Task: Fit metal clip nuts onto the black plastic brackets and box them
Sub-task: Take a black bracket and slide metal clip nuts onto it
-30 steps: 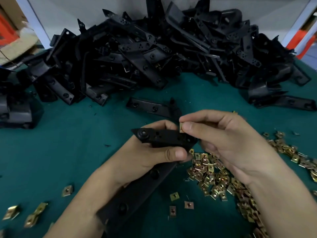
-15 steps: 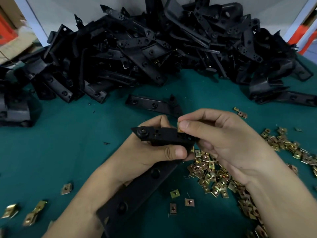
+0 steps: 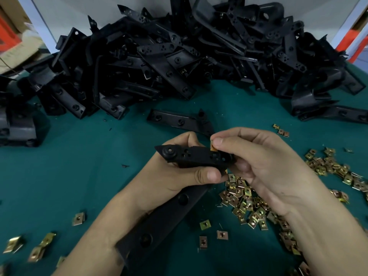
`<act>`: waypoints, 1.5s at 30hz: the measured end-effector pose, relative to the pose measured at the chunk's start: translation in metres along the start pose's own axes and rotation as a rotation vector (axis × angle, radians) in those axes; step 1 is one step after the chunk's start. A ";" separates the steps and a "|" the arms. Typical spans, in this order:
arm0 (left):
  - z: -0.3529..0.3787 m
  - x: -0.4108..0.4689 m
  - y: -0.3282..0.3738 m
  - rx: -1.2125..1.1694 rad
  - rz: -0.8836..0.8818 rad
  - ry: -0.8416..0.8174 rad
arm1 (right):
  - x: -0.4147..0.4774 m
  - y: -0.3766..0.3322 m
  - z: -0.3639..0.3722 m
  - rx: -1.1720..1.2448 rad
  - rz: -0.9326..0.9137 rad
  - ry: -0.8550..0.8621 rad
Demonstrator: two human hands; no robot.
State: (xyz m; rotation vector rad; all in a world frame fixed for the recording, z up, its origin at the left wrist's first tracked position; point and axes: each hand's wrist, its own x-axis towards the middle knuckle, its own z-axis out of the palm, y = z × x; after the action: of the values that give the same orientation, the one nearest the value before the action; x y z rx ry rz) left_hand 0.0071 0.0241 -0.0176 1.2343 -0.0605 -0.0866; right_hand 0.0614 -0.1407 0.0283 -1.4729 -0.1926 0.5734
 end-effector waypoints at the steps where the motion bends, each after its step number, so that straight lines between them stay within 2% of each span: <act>1: 0.000 0.000 0.000 0.002 -0.015 0.002 | 0.001 0.001 -0.001 -0.027 -0.001 0.013; 5: 0.002 0.000 0.004 -0.008 -0.045 0.002 | 0.001 0.002 -0.001 -0.029 -0.004 -0.007; 10: 0.004 0.000 0.001 0.018 -0.001 -0.002 | 0.001 0.002 -0.002 -0.005 -0.044 0.020; 21: 0.003 0.000 -0.005 -0.035 0.054 0.091 | 0.004 0.007 -0.005 -0.117 -0.101 -0.054; 23: 0.001 0.000 -0.004 -0.031 -0.003 0.131 | 0.009 0.011 -0.009 -0.043 -0.060 -0.018; 26: -0.006 -0.005 0.001 0.199 -0.061 0.165 | 0.014 0.016 -0.015 0.137 -0.030 0.051; 27: -0.008 -0.007 0.003 0.207 -0.059 0.161 | 0.015 0.017 -0.015 0.160 -0.036 0.047; 31: -0.015 -0.003 0.005 0.031 -0.037 0.135 | 0.013 0.017 -0.017 0.209 -0.088 0.003; 35: -0.023 0.000 0.008 -0.105 0.012 0.110 | 0.013 0.016 -0.020 0.265 -0.077 0.066; 45: -0.025 -0.005 0.006 -0.116 -0.013 0.016 | 0.013 0.014 -0.022 0.134 -0.189 0.135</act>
State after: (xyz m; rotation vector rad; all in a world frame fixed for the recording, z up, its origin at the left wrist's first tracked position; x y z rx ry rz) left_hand 0.0050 0.0497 -0.0204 1.1194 -0.0337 -0.0903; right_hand 0.0795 -0.1535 0.0095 -1.3403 -0.1818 0.3263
